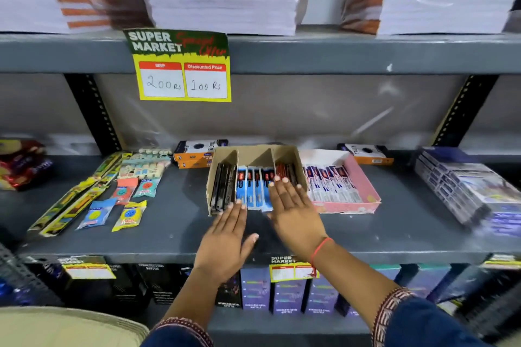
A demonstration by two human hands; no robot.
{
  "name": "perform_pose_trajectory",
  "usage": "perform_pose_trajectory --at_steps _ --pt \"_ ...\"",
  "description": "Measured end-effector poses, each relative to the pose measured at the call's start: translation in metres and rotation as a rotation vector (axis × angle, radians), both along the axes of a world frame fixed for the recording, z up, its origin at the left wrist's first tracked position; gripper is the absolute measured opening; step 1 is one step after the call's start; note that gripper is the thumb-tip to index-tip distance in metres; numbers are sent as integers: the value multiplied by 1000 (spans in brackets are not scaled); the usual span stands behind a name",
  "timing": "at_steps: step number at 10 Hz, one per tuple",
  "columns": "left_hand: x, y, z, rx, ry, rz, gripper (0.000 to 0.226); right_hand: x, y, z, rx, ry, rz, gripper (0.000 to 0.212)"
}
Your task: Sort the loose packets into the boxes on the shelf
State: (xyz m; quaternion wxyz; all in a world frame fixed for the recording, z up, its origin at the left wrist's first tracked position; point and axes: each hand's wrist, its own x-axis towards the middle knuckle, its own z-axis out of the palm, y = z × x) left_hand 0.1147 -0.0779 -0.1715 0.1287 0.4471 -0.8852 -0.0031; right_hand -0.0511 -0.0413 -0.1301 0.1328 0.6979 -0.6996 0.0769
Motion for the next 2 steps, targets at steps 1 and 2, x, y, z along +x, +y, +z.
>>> perform_pose_trajectory --at_steps 1,2 --pt "-16 16 28 -218 87 -5 72 -21 23 12 -161 68 -23 63" --pt "-36 36 61 -325 118 -5 70 -42 47 34 -238 76 -139 68"
